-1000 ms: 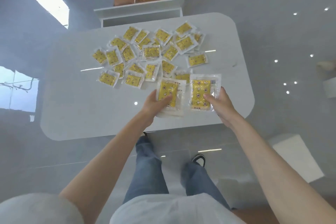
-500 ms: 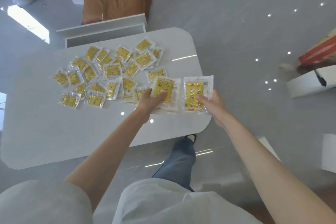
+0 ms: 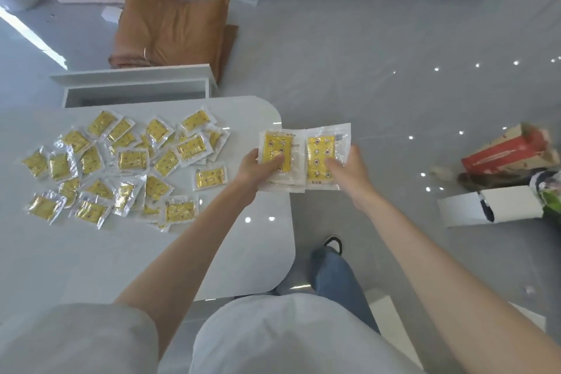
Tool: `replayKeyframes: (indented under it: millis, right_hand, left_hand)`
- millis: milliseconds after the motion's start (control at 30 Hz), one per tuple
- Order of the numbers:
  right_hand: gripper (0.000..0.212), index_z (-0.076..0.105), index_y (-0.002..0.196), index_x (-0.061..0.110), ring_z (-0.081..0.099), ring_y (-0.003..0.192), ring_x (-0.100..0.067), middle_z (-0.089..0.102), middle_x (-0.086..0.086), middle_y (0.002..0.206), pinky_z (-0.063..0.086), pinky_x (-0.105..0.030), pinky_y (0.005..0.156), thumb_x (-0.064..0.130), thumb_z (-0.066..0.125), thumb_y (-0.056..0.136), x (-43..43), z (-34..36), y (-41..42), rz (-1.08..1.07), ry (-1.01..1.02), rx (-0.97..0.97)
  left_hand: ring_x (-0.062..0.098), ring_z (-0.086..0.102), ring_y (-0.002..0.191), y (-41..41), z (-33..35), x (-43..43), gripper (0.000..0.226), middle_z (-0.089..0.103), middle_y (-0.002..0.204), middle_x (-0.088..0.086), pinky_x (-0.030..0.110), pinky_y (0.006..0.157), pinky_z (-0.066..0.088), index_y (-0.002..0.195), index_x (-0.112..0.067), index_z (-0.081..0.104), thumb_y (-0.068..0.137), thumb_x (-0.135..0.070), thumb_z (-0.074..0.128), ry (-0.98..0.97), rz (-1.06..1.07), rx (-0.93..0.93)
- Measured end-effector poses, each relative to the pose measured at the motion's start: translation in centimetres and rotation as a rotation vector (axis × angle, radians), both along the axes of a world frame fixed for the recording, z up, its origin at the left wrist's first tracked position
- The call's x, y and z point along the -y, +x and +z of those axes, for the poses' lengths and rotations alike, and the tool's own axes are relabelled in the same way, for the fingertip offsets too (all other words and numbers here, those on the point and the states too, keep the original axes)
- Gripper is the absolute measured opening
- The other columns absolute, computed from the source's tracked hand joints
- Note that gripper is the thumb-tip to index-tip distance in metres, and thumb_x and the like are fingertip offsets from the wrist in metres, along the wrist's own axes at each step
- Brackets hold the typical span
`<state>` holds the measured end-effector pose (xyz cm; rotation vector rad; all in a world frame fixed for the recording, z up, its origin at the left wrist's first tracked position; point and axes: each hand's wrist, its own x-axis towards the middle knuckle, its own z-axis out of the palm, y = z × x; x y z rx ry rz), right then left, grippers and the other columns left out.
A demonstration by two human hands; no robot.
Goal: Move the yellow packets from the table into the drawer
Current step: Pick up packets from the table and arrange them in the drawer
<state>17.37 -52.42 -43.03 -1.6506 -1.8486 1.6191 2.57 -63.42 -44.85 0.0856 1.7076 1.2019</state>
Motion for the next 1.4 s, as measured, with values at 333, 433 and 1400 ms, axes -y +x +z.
replayKeyframes:
  millis: [333,433,1400]
  right_hand:
    - [0.036,0.039,0.128,0.009,0.049,0.097,-0.014,0.048,0.001,0.113,0.038,-0.025,0.076,0.014,0.05,0.094,-16.7,0.7,-1.1,0.278,-0.076,0.018]
    - [0.035,0.041,0.127,0.011,0.05,0.097,-0.015,0.05,0.001,0.112,0.039,-0.025,0.076,0.014,0.051,0.094,-21.5,1.2,-2.5,0.363,-0.05,0.016]
    - [0.031,0.041,0.121,0.01,0.052,0.091,-0.012,0.051,0.008,0.094,0.04,-0.008,0.056,0.008,0.054,0.093,-48.6,1.3,-52.9,1.052,0.013,-0.027]
  left_hand:
    - [0.024,0.063,0.094,1.4,-0.2,-13.1,0.028,0.065,0.106,0.008,0.039,0.092,0.052,0.11,-0.01,0.056,0.086,-0.017,0.068,-0.054,0.318,-0.008]
    - [0.023,0.064,0.092,1.2,0.1,-16.8,0.035,0.065,0.108,0.008,0.037,0.088,0.053,0.118,-0.007,0.055,0.086,-0.017,0.068,-0.042,0.391,0.014]
    - [0.027,0.065,0.104,-36.2,0.8,-41.5,0.049,0.064,0.12,0.013,0.04,0.091,0.053,0.128,-0.005,0.048,0.084,-0.004,0.069,0.151,1.004,0.061]
